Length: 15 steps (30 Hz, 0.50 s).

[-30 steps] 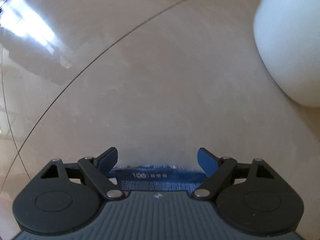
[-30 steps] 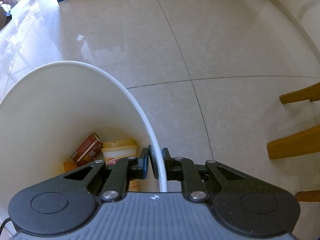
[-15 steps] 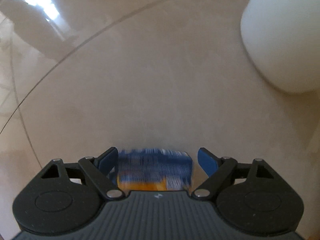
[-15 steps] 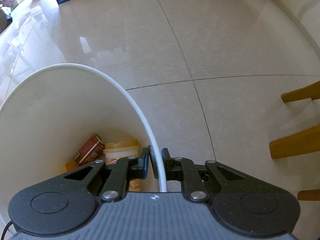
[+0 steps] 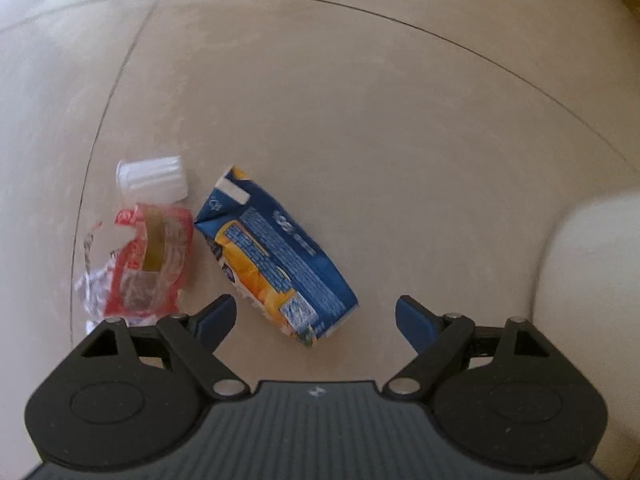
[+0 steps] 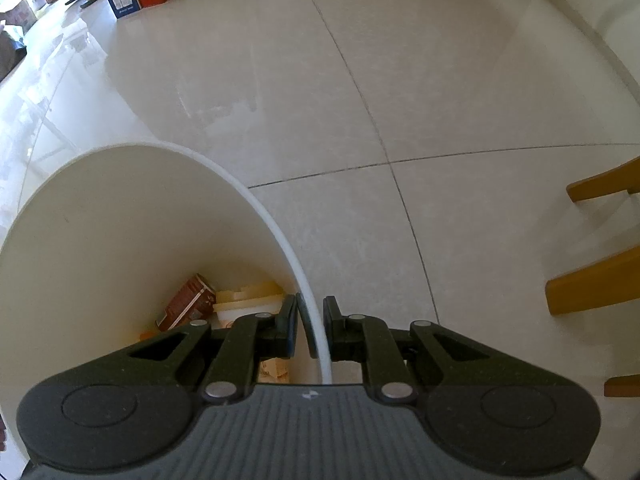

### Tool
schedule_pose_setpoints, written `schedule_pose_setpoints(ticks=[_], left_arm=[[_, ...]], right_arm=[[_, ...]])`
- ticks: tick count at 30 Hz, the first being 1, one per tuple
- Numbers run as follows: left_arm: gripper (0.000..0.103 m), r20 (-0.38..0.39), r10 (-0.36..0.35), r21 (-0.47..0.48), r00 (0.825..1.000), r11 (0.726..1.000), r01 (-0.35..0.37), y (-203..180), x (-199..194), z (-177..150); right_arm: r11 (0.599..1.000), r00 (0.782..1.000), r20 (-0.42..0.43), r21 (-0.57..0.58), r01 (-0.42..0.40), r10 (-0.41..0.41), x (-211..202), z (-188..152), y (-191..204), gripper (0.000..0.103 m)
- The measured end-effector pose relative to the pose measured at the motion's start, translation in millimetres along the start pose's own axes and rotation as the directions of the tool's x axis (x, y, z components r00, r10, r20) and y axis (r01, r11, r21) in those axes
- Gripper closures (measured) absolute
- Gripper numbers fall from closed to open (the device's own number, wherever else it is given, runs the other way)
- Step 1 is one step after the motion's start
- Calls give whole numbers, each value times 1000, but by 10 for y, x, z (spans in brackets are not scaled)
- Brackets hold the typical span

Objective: Collect trash

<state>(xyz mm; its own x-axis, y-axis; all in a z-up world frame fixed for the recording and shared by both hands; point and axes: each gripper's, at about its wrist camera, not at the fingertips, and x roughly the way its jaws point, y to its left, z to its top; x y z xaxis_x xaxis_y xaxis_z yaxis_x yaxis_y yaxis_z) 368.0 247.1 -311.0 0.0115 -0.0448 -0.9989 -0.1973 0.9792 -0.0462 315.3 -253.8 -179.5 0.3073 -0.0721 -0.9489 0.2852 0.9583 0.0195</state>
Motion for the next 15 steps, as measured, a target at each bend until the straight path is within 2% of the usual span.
schedule_pose_setpoints(ticks=[5,11,15], left_arm=[[18,22,23,-195,1000,981,-19,180,188,57],[34,35,59,-288,998,956,-47,234,490,167],[35,48,50,-328,998,944,-32,329,565,156]], right_arm=[[1000,1000,2,6,-1,1,10,-3,-3,87],[1000,1000,2,3,2,-2,-2,5,14,87],[1000,1000,3,3,2,-2,-2,9,17,87]])
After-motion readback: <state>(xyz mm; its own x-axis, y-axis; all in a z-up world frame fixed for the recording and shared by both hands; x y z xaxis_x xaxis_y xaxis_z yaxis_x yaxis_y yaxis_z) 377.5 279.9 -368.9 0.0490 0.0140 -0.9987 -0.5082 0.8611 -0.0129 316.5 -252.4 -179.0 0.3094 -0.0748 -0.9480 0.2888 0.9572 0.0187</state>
